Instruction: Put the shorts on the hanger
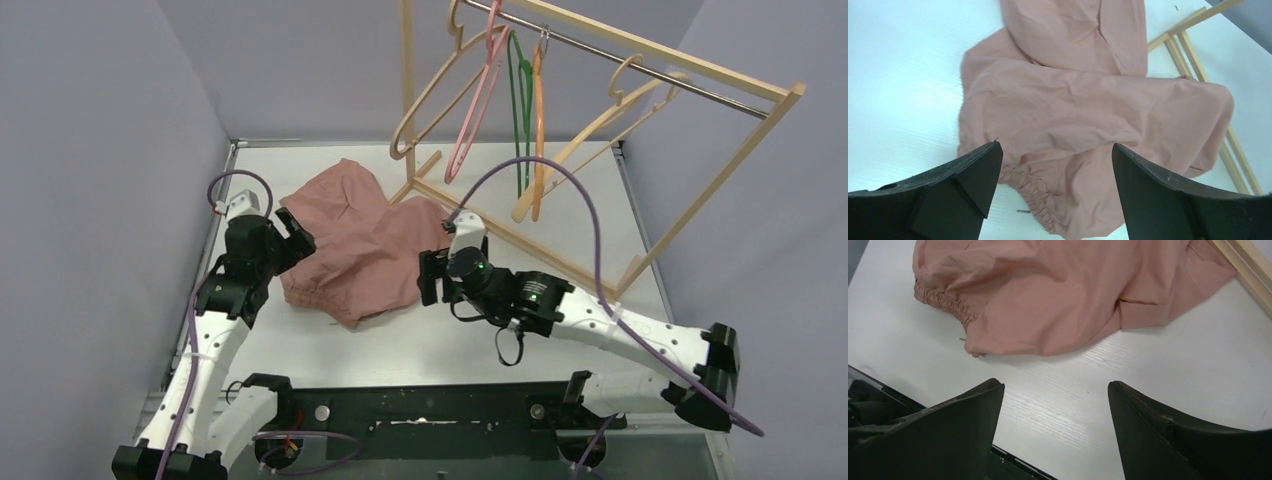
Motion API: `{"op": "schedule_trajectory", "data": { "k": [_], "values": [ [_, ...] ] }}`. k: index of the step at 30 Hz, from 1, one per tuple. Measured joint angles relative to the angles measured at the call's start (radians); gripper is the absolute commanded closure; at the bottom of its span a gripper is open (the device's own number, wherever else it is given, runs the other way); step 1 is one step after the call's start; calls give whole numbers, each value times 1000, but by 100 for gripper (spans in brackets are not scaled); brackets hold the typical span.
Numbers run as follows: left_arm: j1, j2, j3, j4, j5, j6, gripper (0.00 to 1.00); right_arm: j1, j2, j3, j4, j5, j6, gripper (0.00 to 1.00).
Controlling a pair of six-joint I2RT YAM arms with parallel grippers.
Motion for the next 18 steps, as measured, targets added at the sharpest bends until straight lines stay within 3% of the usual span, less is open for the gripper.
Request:
{"op": "schedule_trajectory", "data": {
  "k": [9,18],
  "values": [
    [4,-72,-18,-32,-113,100,19,90,320,93,220,13,-213,25],
    [4,-104,-42,-43,-172,124,20,74,603,200,373,-75,-435,25]
  ]
}}
